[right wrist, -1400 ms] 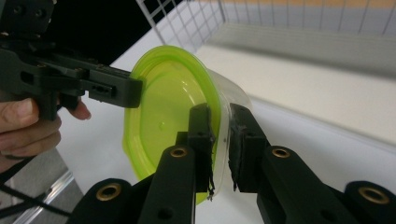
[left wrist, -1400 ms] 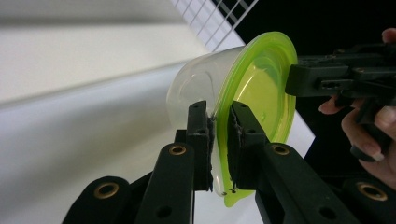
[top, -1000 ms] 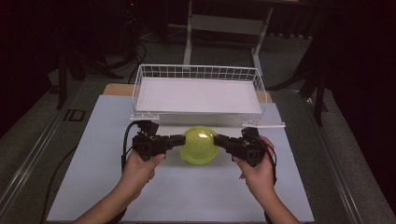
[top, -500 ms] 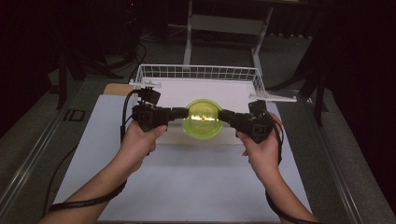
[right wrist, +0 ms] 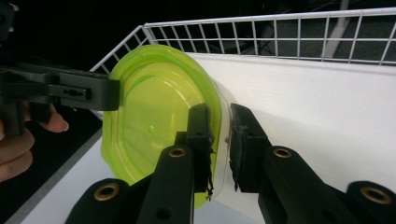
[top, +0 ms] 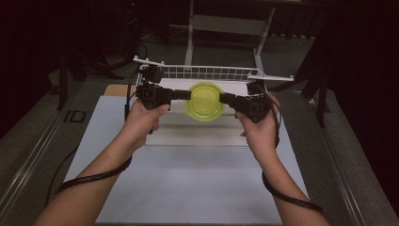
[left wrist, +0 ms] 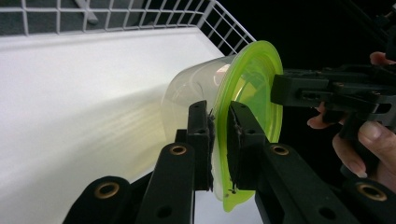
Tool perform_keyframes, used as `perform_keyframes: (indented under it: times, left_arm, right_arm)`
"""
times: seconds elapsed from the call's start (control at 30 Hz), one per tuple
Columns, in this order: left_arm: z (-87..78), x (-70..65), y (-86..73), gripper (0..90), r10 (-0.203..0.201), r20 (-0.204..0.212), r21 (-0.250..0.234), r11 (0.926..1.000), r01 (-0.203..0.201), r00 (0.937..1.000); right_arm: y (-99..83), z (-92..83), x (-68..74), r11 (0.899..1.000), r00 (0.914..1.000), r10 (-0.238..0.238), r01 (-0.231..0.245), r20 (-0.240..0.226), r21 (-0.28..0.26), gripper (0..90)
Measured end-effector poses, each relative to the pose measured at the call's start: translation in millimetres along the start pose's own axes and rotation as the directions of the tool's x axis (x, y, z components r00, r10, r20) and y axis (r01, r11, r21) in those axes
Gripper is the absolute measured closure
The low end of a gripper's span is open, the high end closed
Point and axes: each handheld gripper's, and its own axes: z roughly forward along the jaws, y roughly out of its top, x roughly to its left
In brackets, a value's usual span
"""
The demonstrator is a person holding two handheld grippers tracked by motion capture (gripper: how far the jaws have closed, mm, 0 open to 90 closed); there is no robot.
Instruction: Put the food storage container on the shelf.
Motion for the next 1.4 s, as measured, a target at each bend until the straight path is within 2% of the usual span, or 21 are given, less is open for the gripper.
perform_keyframes:
  times: [0.13, 0.3, 0.37, 0.4, 0.6, 0.63, 0.73, 0.77, 0.83, 0.87, 0.97, 1.07, 1.1, 1.17, 1.23, 1.33, 1.4]
  left_arm:
    - [6.5, 3.0, 5.9, 81.2, -0.004, -0.027, 0.003, 1.0000, 0.004, 0.9996]
    - [15.7, 9.6, 11.3, 81.2, -0.031, -0.041, 0.021, 0.9993, 0.032, 0.9987]
    - [18.6, 14.7, 12.9, 81.1, -0.062, -0.031, 0.025, 0.9977, 0.063, 0.9976]
    - [19.1, 15.7, 13.8, 81.1, -0.064, -0.031, 0.027, 0.9976, 0.064, 0.9975]
    - [22.7, 19.6, 19.7, 79.9, -0.069, -0.055, 0.017, 0.9974, 0.070, 0.9961]
    - [24.9, 19.6, 21.2, 79.4, -0.056, -0.073, -0.002, 0.9984, 0.056, 0.9958]
    - [27.4, 21.0, 22.9, 77.1, -0.058, -0.094, -0.011, 0.9983, 0.057, 0.9938]
    - [29.5, 23.1, 24.0, 76.3, -0.067, -0.109, -0.018, 0.9977, 0.066, 0.9918]
    - [30.0, 24.7, 24.3, 75.9, -0.071, -0.109, -0.018, 0.9974, 0.070, 0.9914]
    - [31.1, 28.1, 23.9, 74.1, -0.089, -0.125, -0.016, 0.9960, 0.088, 0.9881]
    - [32.1, 32.0, 21.7, 70.7, -0.097, -0.129, -0.014, 0.9952, 0.096, 0.9868]
    - [32.0, 32.9, 21.3, 70.4, -0.104, -0.126, -0.016, 0.9946, 0.103, 0.9865]
    - [32.4, 33.5, 21.2, 70.4, -0.098, -0.142, -0.016, 0.9952, 0.097, 0.9850]
    - [33.0, 35.3, 21.9, 64.0, -0.105, -0.141, -0.016, 0.9944, 0.104, 0.9843]
    - [33.3, 36.0, 22.1, 62.3, -0.099, -0.134, -0.021, 0.9950, 0.097, 0.9860]
    - [30.8, 34.4, 23.2, 58.6, -0.072, -0.156, -0.032, 0.9972, 0.068, 0.9852]
    - [29.4, 34.4, 23.5, 58.4, -0.071, -0.157, -0.041, 0.9970, 0.066, 0.9851]
  right_arm:
    - [6.1, 9.2, -5.5, 1.000, 0.9997, 0.009, -0.010, 0.021, 0.016, 79.3]
    - [9.7, 18.7, -14.0, 0.999, 0.9986, 0.038, -0.039, 0.035, 0.032, 79.2]
    - [9.9, 22.3, -16.6, 0.998, 0.9980, 0.048, -0.050, 0.042, 0.042, 79.1]
    - [10.4, 23.0, -19.1, 0.997, 0.9975, 0.066, -0.067, 0.024, 0.035, 79.1]
    - [17.0, 29.8, -21.9, 0.995, 0.9964, 0.081, -0.082, 0.024, 0.062, 75.3]
    - [18.0, 31.7, -22.3, 0.994, 0.9967, 0.078, -0.080, 0.023, 0.069, 73.6]
    - [19.0, 34.8, -22.1, 0.995, 0.9967, 0.073, -0.075, 0.035, 0.068, 73.1]
    - [18.6, 37.5, -22.3, 0.995, 0.9958, 0.079, -0.082, 0.047, 0.058, 72.9]
    - [18.5, 40.2, -23.9, 0.994, 0.9947, 0.090, -0.093, 0.050, 0.049, 70.8]
    - [18.9, 42.0, -24.8, 0.994, 0.9944, 0.094, -0.097, 0.048, 0.058, 70.3]
    - [19.3, 47.8, -27.9, 0.995, 0.9953, 0.075, -0.079, 0.061, 0.069, 69.7]
    - [20.7, 49.9, -29.0, 0.994, 0.9951, 0.081, -0.084, 0.057, 0.066, 69.7]
    - [20.7, 49.9, -29.0, 0.994, 0.9951, 0.081, -0.084, 0.057, 0.066, 69.8]
    - [23.3, 52.3, -25.9, 0.995, 0.9951, 0.079, -0.083, 0.059, 0.061, 66.5]
    - [23.7, 52.3, -24.7, 0.995, 0.9956, 0.073, -0.077, 0.057, 0.059, 65.1]
    - [25.8, 48.7, -20.3, 0.998, 0.9970, 0.033, -0.036, 0.071, 0.050, 63.7]
    - [26.3, 47.2, -19.2, 0.998, 0.9973, 0.032, -0.035, 0.066, 0.047, 63.2]
